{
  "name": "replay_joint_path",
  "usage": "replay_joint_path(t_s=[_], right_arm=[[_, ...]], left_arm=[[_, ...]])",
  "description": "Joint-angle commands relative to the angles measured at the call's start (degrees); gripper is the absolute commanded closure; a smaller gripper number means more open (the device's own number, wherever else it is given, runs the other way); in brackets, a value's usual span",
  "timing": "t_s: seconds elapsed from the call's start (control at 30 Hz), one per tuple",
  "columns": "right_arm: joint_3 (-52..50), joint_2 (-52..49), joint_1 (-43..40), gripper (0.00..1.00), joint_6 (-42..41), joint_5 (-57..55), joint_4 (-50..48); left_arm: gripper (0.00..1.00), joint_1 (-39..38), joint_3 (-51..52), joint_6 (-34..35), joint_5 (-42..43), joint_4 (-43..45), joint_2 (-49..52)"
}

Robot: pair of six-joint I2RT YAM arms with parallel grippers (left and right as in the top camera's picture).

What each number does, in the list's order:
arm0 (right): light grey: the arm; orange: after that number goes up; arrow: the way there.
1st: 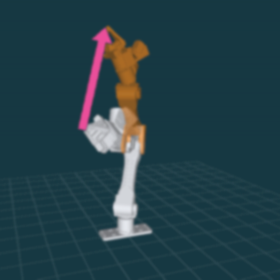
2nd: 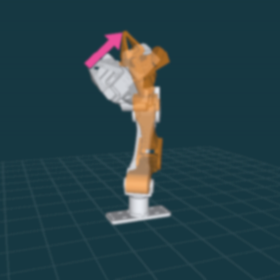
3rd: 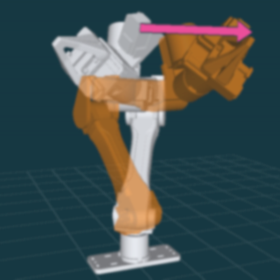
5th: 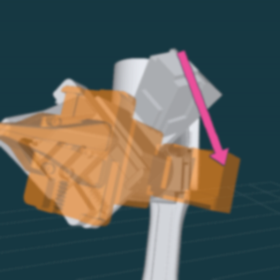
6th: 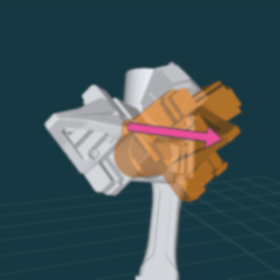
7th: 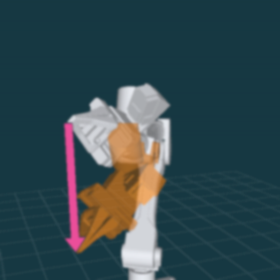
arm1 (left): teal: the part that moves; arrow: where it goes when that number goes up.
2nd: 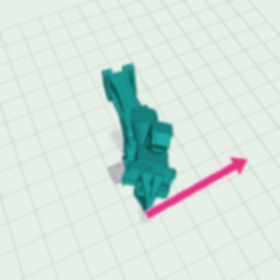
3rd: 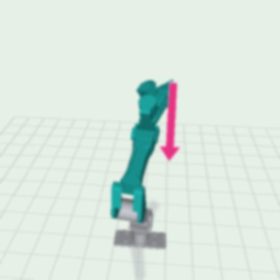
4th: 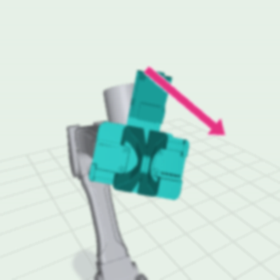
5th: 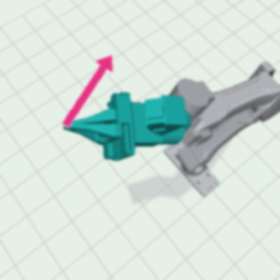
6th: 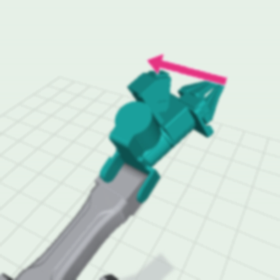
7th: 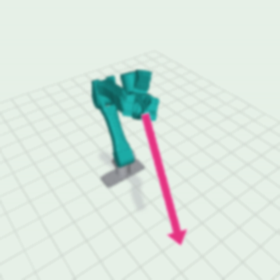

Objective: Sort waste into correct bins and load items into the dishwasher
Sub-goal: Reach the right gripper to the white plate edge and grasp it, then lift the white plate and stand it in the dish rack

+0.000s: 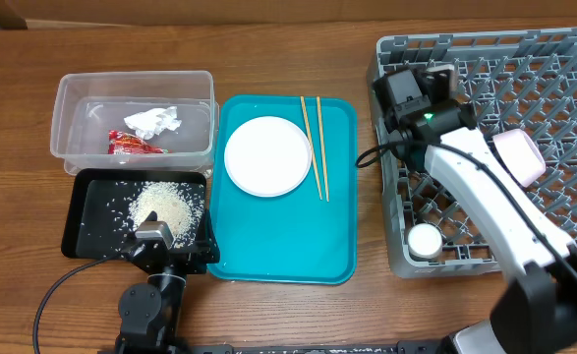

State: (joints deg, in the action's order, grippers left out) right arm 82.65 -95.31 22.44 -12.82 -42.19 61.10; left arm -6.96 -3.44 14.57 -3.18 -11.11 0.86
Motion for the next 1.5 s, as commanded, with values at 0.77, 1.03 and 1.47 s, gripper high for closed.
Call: replay_joint_path(t_s=[0.77,1.03,1.47], right_arm=[[0.2,-19.5,13.7,0.52,-32.2,49.9,-14.9],[0.0,-24.9,15.1,0.66,-38.7,49.8,-17.6],[0.1,-15.5,15.2,0.96,-29.9,41.7,-14.9]], left_arm=[[0.00,0.6,0.2,-0.9,0.2,0.0,-0.6],[0.00,0.6,0.2,-0.9,0.2,0.0,-0.6],[0.00,0.6,0.2,-0.9,0.2,0.0,-0.6]])
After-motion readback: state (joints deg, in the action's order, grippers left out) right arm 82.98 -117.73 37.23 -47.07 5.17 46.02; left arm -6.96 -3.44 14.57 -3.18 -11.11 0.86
